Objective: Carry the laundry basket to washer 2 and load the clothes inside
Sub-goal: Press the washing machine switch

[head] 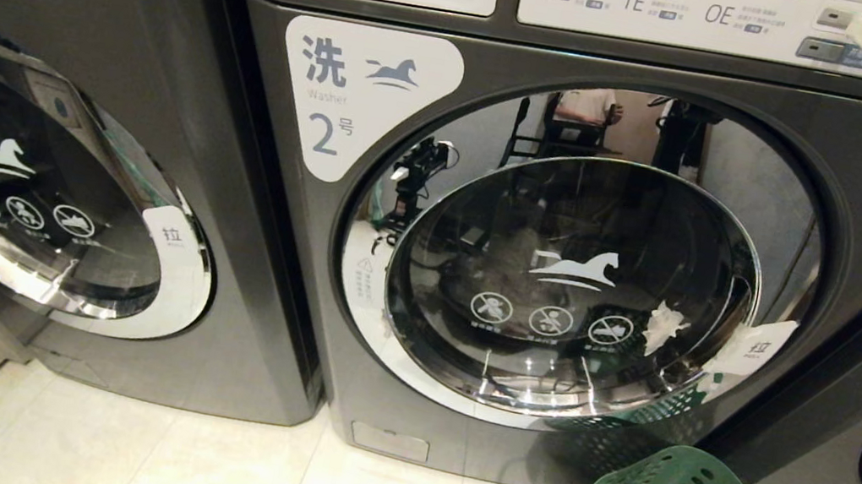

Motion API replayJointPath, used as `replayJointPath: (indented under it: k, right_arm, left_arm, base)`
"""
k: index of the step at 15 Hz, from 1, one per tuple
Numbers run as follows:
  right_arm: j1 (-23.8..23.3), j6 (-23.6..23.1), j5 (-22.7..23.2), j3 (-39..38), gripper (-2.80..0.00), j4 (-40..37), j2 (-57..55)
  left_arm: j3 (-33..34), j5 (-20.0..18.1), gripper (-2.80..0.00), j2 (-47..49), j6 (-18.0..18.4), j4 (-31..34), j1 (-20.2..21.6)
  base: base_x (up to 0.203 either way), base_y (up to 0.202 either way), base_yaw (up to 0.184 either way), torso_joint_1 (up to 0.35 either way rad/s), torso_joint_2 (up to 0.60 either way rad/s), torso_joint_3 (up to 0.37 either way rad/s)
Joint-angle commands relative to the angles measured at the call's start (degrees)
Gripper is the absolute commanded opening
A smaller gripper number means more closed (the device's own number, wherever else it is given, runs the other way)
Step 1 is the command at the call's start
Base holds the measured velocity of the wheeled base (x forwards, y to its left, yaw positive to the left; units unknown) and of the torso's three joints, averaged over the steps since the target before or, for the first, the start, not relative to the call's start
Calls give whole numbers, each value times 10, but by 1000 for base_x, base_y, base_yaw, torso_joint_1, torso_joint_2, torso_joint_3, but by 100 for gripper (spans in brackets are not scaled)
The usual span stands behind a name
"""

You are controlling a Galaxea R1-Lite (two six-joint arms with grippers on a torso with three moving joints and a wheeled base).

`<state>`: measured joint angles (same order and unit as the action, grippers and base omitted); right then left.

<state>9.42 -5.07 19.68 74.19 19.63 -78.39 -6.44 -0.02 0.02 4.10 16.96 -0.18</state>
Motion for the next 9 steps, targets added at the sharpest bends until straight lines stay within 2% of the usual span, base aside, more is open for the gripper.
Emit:
replayJointPath:
  k: [1, 6, 9]
  right_arm:
    - [0, 0, 1, 1, -280, 1, 4]
    - [-9, 0, 0, -1, -280, 1, 9]
    - [-10, 0, -17, -1, -280, 1, 8]
  left_arm:
    - [0, 0, -280, -1, 0, 1, -1]
    - [-1, 0, -280, -1, 0, 1, 0]
    - [0, 0, -280, -1, 0, 1, 0]
  base:
    - [0, 0, 0, 0, 0, 0]
    - [0, 0, 0, 0, 0, 0]
    - [0, 0, 0, 0, 0, 0]
